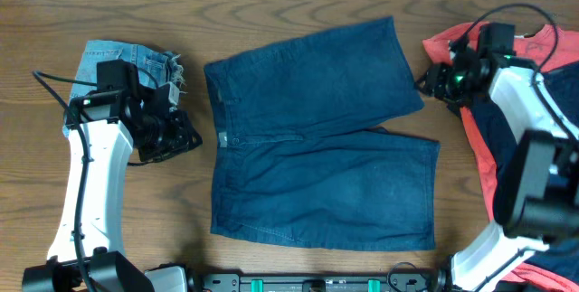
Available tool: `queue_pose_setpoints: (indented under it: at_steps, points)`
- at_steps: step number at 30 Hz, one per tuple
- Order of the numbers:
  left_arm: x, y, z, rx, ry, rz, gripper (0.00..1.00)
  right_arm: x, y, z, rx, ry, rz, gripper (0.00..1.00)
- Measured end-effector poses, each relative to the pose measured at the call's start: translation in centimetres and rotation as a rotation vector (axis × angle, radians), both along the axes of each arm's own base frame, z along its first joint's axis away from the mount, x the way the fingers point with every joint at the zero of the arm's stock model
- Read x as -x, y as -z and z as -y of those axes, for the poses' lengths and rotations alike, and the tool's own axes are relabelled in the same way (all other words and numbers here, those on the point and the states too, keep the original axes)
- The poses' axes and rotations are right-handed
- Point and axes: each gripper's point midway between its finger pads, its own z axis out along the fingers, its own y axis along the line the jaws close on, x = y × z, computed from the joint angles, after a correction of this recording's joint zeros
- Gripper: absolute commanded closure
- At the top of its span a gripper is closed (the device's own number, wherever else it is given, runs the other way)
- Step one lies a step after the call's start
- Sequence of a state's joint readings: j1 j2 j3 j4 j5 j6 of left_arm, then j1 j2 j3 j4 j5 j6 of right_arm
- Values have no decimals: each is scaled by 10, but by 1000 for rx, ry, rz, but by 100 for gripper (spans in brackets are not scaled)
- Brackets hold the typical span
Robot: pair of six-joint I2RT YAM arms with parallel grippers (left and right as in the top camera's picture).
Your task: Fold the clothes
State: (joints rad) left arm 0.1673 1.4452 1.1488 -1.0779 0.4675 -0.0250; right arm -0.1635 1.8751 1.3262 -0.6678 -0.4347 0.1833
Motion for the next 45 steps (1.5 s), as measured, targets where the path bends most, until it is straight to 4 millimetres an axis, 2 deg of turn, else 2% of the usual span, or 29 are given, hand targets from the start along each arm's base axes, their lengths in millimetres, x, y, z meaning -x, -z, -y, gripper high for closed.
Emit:
queue_pose_setpoints:
  at_steps: [3,7,9,13,18,20,22,25,29,30,34,36,41,45]
  points:
    - [20,2,3,12,0,-85,72,10,-37,-6,-17,-16,51,45]
    - [41,11,3,6,0,-172,68,41,-81,-14,-34,-21,62,37]
    - [59,25,5,10,-9,-245,68,61,-99,-18,-40,-24,55,34]
    - [97,58,11,30,-55,-393,65,93,-113,-25,-56,-24,0,34]
    - [122,89,18,49,-143,-480,62,112,-109,-26,-57,-19,-78,35]
    - [128,98,19,51,-178,-501,57,114,-107,-25,-50,-16,-89,35]
    - [132,106,21,55,-215,-515,48,115,-107,-24,-45,-14,-92,35]
    - [137,118,22,58,-273,-530,41,115,-106,-23,-36,-11,-95,35]
    - [146,132,24,58,-344,-556,42,120,-104,-21,-29,-7,-118,34]
    - [148,134,25,61,-361,-567,45,121,-103,-21,-23,-6,-127,34]
    - [148,136,27,73,-410,-575,81,127,-99,-18,-7,8,-156,31]
    - [143,137,28,85,-420,-556,93,130,-92,-17,-8,23,-180,30]
    - [139,137,29,97,-415,-541,94,155,-55,-20,-29,71,-307,31]
    - [139,137,30,103,-415,-541,94,187,-23,-25,-49,103,-443,33]
